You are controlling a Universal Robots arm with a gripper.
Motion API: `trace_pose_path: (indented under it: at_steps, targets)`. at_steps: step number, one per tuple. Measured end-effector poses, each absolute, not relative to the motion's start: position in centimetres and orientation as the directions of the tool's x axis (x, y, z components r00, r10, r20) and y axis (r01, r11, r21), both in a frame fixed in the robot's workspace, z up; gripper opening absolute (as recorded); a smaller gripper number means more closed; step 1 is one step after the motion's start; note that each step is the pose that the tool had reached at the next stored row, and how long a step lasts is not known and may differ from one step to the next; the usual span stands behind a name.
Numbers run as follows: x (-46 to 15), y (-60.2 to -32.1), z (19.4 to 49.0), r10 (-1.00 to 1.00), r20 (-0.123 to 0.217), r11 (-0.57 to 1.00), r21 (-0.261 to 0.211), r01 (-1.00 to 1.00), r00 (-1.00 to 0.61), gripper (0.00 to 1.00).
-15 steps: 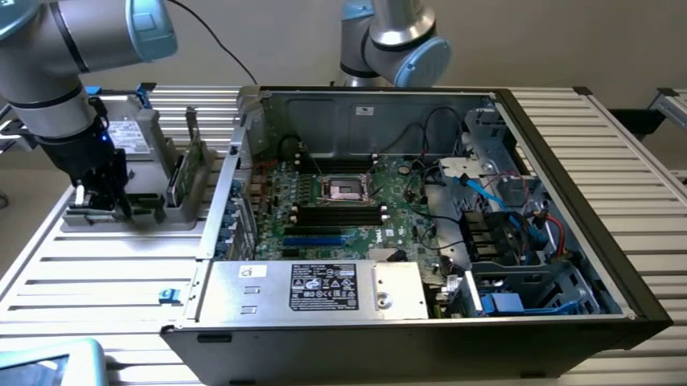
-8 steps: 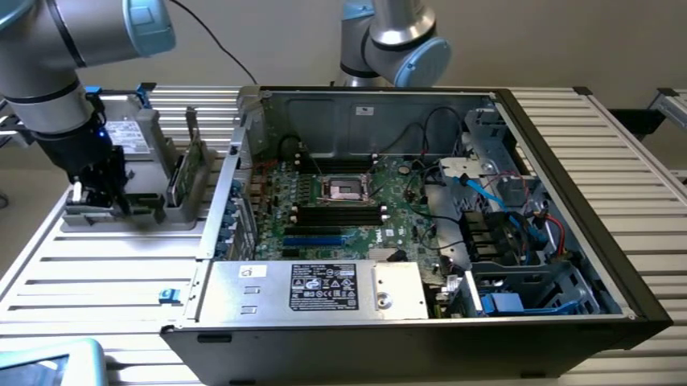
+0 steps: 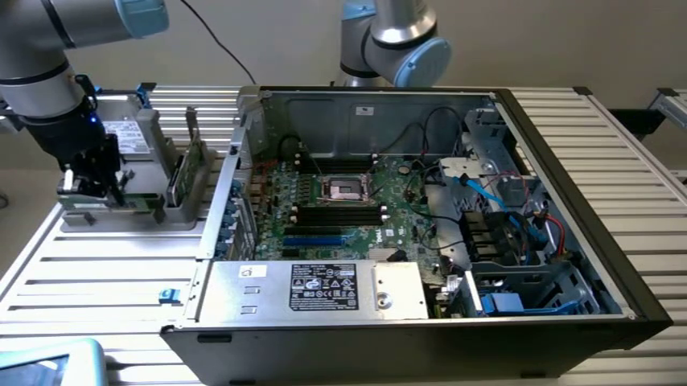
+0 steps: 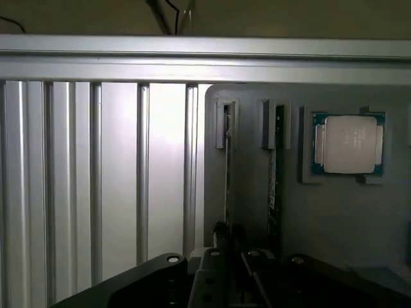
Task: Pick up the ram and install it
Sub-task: 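Pick up the ram and move it above insertion slot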
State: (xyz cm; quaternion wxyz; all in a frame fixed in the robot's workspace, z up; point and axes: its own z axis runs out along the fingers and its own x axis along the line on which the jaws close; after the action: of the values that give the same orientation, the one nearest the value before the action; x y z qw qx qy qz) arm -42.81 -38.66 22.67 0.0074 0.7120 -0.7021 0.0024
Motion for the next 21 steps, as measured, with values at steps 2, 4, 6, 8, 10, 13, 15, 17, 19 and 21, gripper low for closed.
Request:
trace_pose_path:
  at_steps: [2,4,6,8,10,13,15,17,19,21]
  targets:
    - [-42.8,-38.7,23.3,-1.0,0.014,-0.014,0.005,-1.0,0.014,0.14]
    - [-42.8,-38.7,23.9,-1.0,0.014,-0.015,0.003,-1.0,0.015,0.14]
    - [-42.8,-38.7,24.6,-1.0,0.014,-0.016,0.002,-1.0,0.016,0.14]
    - [-42.8,-38.7,25.5,-1.0,0.014,-0.018,0.001,-1.0,0.018,0.14]
    - [-42.8,-38.7,26.1,-1.0,0.014,-0.021,-0.003,-1.0,0.021,0.14]
    - [-42.8,-38.7,26.7,-1.0,0.014,-0.023,-0.016,-1.0,0.023,0.14]
    - [-42.8,-38.7,27.3,-1.0,0.015,-0.024,-0.022,-0.999,0.024,0.14]
    - [-42.8,-38.7,28.2,-1.0,0.015,-0.026,-0.023,-0.999,0.025,0.14]
    - [-42.8,-38.7,29.1,-1.0,0.015,-0.028,-0.023,-0.999,0.027,0.14]
    - [-42.8,-38.7,30.0,-0.999,0.015,-0.03,-0.023,-0.999,0.029,0.14]
